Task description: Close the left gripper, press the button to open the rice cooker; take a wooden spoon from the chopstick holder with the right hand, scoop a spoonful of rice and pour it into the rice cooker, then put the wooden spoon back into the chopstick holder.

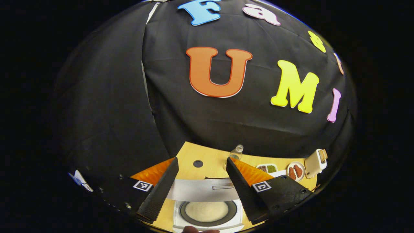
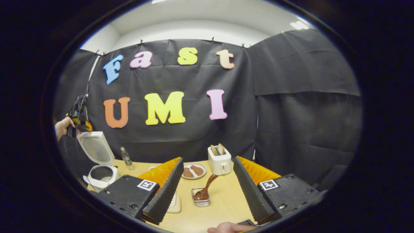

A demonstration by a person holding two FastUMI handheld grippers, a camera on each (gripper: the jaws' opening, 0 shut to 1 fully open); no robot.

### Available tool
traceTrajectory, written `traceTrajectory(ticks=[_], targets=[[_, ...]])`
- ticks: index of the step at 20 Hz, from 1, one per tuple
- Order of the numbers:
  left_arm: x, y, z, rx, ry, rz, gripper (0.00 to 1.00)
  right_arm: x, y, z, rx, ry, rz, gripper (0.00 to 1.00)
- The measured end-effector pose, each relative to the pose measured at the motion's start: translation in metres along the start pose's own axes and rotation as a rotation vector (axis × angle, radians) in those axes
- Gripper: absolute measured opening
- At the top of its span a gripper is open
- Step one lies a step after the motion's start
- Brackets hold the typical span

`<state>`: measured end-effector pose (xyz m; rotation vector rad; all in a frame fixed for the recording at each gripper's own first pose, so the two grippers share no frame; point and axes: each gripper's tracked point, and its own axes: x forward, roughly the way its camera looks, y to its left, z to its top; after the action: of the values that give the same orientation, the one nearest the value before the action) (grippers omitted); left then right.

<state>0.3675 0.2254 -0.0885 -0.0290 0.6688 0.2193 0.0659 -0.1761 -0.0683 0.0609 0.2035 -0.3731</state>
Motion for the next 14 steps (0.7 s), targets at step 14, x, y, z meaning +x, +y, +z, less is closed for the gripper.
traceTrajectory(ticks=[14], targets=[[-0.044,-0.022,-0.182,-0.059,0.322,-0.078,0.96,0.007,0.038,-0.017,-0.01,0.042,0.183,1.0]])
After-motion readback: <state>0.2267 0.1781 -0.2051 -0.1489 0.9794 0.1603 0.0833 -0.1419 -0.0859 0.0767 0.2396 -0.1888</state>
